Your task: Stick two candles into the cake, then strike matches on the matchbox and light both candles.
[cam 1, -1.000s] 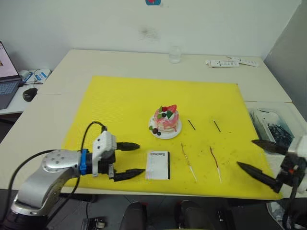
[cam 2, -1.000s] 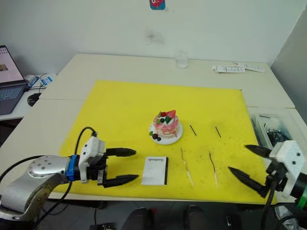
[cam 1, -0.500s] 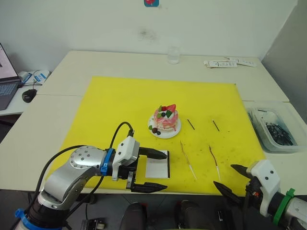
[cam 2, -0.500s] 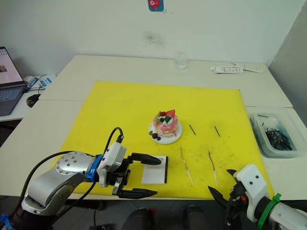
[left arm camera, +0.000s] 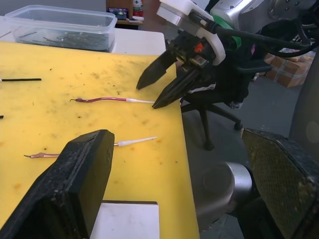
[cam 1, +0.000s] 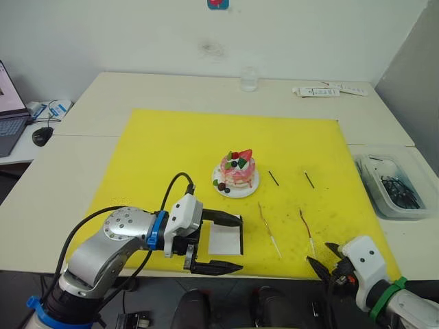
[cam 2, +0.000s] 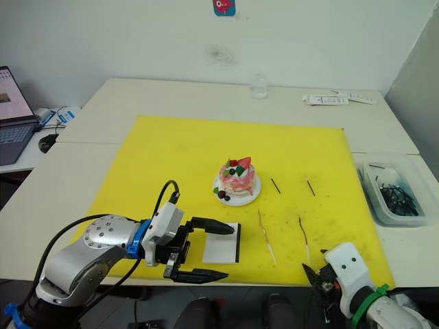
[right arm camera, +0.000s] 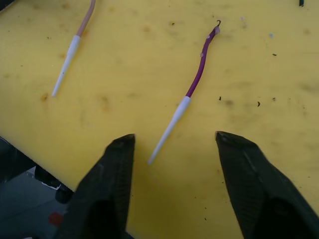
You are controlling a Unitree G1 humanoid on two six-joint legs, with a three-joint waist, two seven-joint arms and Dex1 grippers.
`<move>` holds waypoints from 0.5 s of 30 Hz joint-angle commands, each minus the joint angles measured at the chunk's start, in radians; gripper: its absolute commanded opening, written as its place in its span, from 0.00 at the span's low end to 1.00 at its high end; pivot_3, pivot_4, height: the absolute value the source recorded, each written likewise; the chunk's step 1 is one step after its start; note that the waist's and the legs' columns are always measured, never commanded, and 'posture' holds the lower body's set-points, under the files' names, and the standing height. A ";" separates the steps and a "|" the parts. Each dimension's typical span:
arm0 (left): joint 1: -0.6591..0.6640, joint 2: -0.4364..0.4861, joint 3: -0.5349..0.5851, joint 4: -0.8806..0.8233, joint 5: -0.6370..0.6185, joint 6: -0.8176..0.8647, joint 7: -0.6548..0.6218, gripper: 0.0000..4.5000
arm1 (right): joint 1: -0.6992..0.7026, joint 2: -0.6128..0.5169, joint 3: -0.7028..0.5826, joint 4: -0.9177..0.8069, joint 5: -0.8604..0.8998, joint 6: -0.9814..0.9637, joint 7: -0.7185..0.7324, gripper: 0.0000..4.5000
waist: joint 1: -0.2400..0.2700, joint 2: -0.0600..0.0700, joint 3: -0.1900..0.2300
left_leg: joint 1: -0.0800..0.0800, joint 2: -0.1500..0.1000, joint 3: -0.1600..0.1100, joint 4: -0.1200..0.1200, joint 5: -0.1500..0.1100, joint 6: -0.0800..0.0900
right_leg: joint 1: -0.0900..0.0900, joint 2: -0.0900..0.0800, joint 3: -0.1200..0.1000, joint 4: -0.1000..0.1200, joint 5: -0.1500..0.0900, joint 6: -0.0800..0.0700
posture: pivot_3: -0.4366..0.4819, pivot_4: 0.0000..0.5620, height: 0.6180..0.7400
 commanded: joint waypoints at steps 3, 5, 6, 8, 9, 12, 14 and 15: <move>-0.007 0.001 0.009 -0.017 0.004 0.002 0.021 1.00 | -0.027 0.017 0.041 -0.006 -0.015 0.039 -0.021 0.12 | 0.000 0.000 0.000 | 0.000 0.000 0.000 0.000 0.000 0.000 | 0.000 0.000 0.000 0.000 0.000 0.000 | 0.48 0.27 1.00; -0.001 0.006 0.009 -0.018 -0.002 0.016 0.026 1.00 | -0.042 0.042 0.035 -0.005 0.004 0.054 -0.028 0.00 | 0.000 0.000 0.000 | 0.000 0.000 0.000 0.000 0.000 0.000 | 0.000 0.000 0.000 0.000 0.000 0.000 | 0.48 0.27 1.00; 0.003 0.007 0.012 -0.018 -0.006 0.025 0.032 1.00 | -0.049 0.054 0.023 -0.006 0.013 0.062 -0.031 0.00 | 0.000 0.000 0.000 | 0.000 0.000 0.000 0.000 0.000 0.000 | 0.000 0.000 0.000 0.000 0.000 0.000 | 0.48 0.27 1.00; 0.007 0.015 0.015 -0.016 -0.003 0.057 0.054 1.00 | -0.060 0.083 -0.010 -0.007 0.049 0.075 -0.022 0.00 | 0.000 0.000 0.000 | 0.000 0.000 0.000 0.000 0.000 0.000 | 0.000 0.000 0.000 0.000 0.000 0.000 | 0.48 0.27 1.00; 0.010 0.017 0.022 -0.014 -0.005 0.064 0.060 1.00 | -0.061 0.102 -0.035 -0.012 0.074 0.084 -0.019 0.00 | 0.000 0.000 0.000 | 0.000 0.000 0.000 0.000 0.000 0.000 | 0.000 0.000 0.000 0.000 0.000 0.000 | 0.48 0.27 1.00; 0.014 0.025 0.043 -0.004 -0.012 0.102 0.091 1.00 | -0.062 0.150 -0.110 -0.020 0.144 0.090 -0.006 0.00 | 0.000 0.000 0.000 | 0.000 0.000 -0.001 0.000 0.000 0.000 | 0.000 0.000 0.000 0.000 0.000 0.000 | 0.48 0.27 1.00; 0.010 0.025 0.064 0.005 -0.031 0.150 0.124 1.00 | -0.072 0.173 -0.164 -0.022 0.196 0.084 0.001 0.00 | 0.000 0.000 0.000 | 0.000 0.000 0.000 0.000 0.000 0.000 | 0.000 0.000 0.000 0.000 0.000 0.000 | 0.48 0.27 1.00; 0.005 0.020 0.080 0.012 -0.048 0.182 0.146 1.00 | -0.092 0.185 -0.200 -0.024 0.246 0.084 0.005 0.00 | 0.000 0.000 0.000 | 0.000 0.000 0.000 0.000 0.000 0.000 | 0.000 0.000 0.000 0.000 0.000 0.000 | 0.48 0.27 1.00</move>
